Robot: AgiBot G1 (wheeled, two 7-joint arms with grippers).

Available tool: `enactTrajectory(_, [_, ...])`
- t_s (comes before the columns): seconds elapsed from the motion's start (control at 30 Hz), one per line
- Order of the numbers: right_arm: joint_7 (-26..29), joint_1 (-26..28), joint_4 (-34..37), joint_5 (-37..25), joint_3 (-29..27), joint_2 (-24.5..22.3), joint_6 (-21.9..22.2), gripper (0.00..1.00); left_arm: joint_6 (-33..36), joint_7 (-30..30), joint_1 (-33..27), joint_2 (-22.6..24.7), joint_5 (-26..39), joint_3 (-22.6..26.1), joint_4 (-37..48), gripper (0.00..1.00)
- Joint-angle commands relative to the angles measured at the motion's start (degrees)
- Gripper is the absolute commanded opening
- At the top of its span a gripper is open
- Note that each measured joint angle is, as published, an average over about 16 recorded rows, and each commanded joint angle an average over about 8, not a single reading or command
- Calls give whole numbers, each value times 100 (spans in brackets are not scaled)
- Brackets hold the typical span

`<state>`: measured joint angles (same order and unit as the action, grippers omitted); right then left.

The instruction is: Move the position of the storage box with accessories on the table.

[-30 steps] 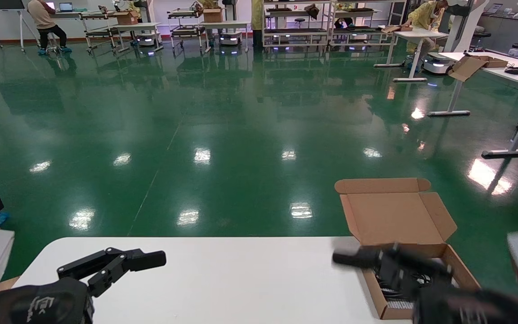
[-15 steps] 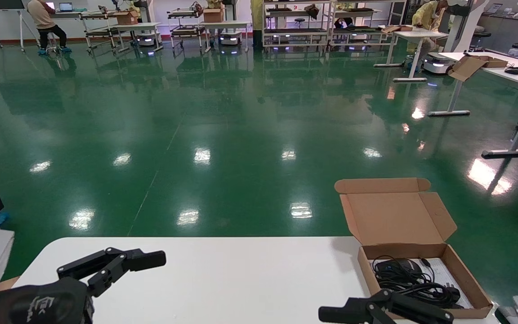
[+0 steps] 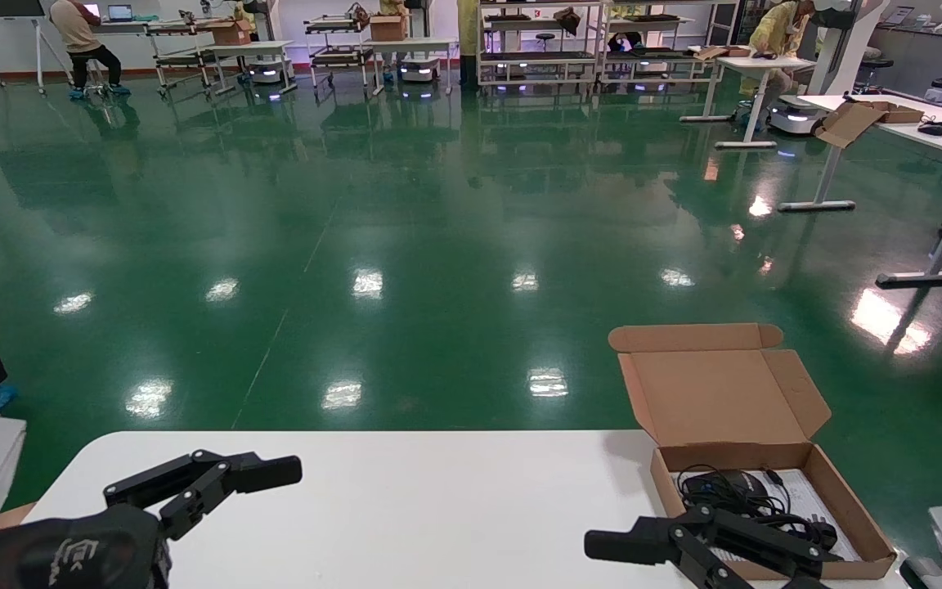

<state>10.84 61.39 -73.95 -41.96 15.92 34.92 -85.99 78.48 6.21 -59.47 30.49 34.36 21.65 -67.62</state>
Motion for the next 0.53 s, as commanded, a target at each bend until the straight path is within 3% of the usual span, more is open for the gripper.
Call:
enactTrajectory(0.03, [-4, 4, 11, 2, 2, 3, 10, 100, 0, 0, 0, 0, 0, 0, 0, 100])
enactTrajectory(0.53, [-13, 15, 43, 10, 8, 9, 33, 100, 0, 0, 0, 0, 0, 0, 0, 100])
